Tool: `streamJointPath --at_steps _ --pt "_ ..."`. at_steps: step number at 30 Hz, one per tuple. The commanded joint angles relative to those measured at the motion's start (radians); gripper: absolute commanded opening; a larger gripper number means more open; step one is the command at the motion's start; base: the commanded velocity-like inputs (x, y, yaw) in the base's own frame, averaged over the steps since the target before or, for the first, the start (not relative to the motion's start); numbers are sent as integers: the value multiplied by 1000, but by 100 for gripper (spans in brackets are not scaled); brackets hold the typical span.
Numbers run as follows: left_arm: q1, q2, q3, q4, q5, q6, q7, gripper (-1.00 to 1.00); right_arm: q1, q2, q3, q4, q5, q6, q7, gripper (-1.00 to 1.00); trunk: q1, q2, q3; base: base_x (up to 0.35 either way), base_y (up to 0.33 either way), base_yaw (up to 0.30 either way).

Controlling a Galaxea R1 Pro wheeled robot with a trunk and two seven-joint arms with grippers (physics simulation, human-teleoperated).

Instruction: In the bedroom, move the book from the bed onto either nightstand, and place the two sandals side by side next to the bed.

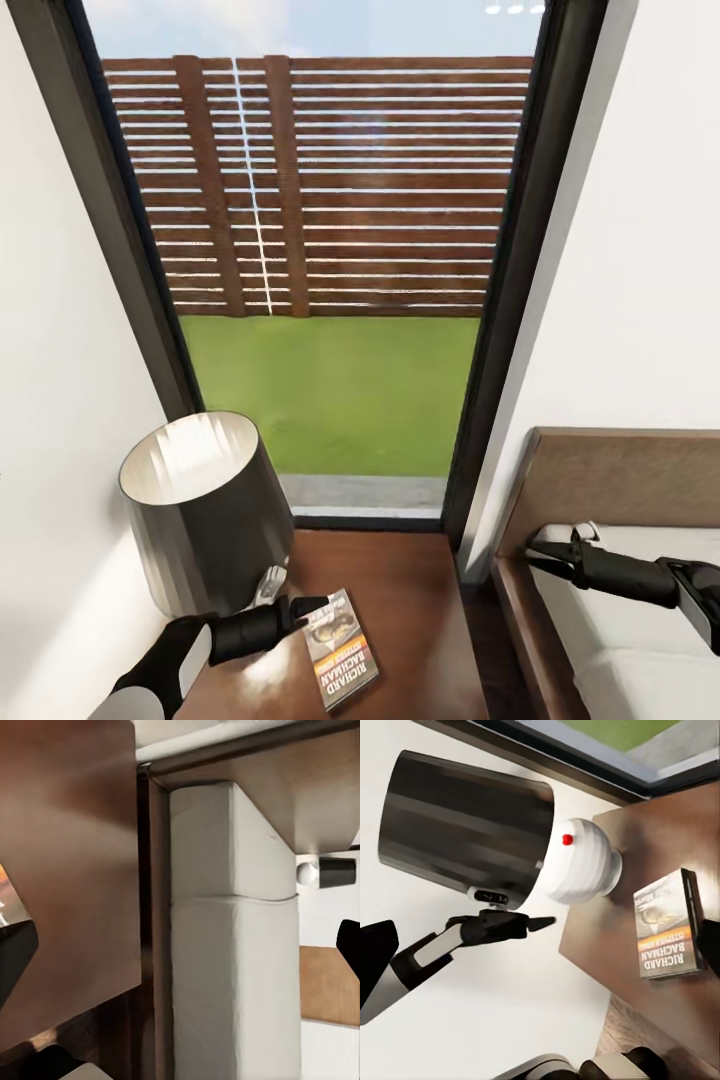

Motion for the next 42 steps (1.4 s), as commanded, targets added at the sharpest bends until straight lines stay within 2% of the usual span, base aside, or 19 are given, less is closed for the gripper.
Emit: streamJointPath --at_steps 1,3,6,8,12,15,19,24,26,28,32,35,42 --pt "-1 -1 8 0 -8 -1 -5 100 0 1 0 12 0 3 -2 100 -4 7 2 0 0 0" --pt "-1 0 8 1 -8 -10 -4 100 0 2 0 30 4 -18 -23 100 -12 21 9 0 0 0" --pt "0 0 8 2 -11 -23 -3 100 0 4 3 123 18 -120 -148 100 -23 42 18 0 0 0" --pt "0 1 7 2 -11 -38 3 100 0 5 5 164 20 -165 -188 100 -31 56 24 0 0 0" --pt "0 4 7 14 -12 -102 65 100 0 19 7 244 22 -268 -259 100 -46 84 37 0 0 0" --pt "0 4 7 40 -13 -137 120 100 0 31 8 284 28 -317 -287 100 -58 105 46 0 0 0" --pt "0 3 6 99 -13 -245 226 100 0 44 8 328 82 -386 -310 100 -73 133 59 0 0 0" --pt "0 2 5 164 -13 -345 298 100 0 60 8 349 127 -411 -316 100 -92 168 74 0 0 0" --pt "0 2 4 203 -15 -381 356 100 0 71 7 354 138 -416 -317 100 -100 182 81 0 0 0" --pt "0 1 3 228 -18 -403 388 100 0 77 7 356 140 -417 -320 100 -108 196 87 0 0 0" --pt "0 2 3 283 -41 -483 416 100 1 81 8 380 142 -435 -379 100 -123 224 99 0 0 0" --pt "0 2 2 295 -47 -500 438 100 1 81 8 411 143 -476 -410 100 -134 245 109 0 0 0" --pt "0 3 1 334 -51 -518 476 100 1 81 7 456 142 -523 -427 100 -161 294 131 0 0 0"
